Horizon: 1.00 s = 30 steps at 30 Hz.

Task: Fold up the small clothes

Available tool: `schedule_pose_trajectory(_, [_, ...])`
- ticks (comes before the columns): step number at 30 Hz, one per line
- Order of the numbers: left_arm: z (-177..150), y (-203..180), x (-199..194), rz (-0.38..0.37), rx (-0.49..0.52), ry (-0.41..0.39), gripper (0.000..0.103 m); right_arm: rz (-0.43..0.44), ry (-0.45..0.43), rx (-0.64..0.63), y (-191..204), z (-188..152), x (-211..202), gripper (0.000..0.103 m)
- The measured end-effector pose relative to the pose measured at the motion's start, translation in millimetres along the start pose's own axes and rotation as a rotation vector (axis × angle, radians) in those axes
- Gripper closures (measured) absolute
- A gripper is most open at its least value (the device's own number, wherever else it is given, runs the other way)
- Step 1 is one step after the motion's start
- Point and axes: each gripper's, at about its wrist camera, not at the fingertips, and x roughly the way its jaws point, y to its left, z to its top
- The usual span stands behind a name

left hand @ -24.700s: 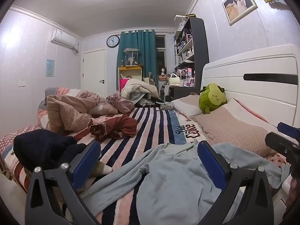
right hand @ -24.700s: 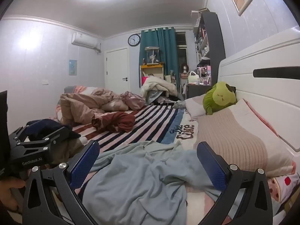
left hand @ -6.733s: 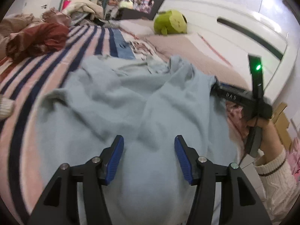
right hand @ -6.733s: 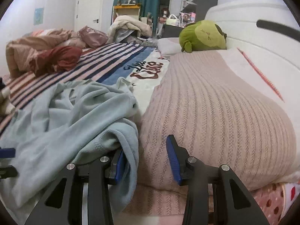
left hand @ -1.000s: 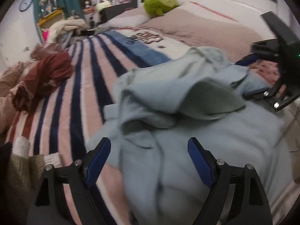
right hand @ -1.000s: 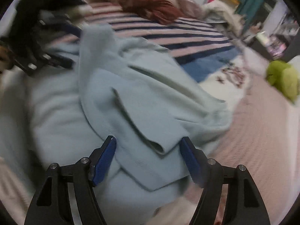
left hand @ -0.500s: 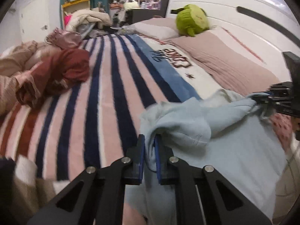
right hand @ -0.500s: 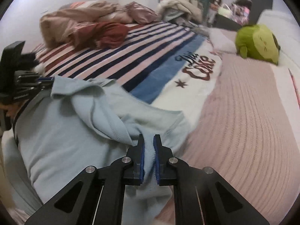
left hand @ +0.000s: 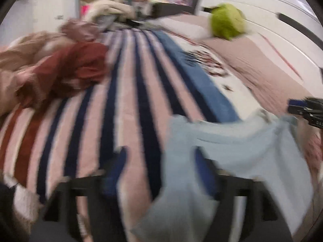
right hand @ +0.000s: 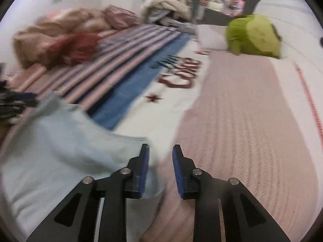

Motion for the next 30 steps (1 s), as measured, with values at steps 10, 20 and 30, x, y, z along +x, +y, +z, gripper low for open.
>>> schedule_pose_trajectory(10, [-0.5,-14.3,25.2,-0.013,-0.039,0.0,0.099,-0.034,0.113,-0.088,23.9,-37.3,4.6,0.099])
schedule_pose_trajectory(20, [17.3,30.9,17.6,0.102,-0.142,-0.076,0.099,-0.121,-0.004,-0.021,0.0,3.0,-0.1,0.101])
schedule_pose_trajectory(30, [-17.6,18.4,-37.9,0.052,-0.078,-0.057,0.03,-0.048,0.023,0.037,-0.9,-12.5,-16.1,0.045])
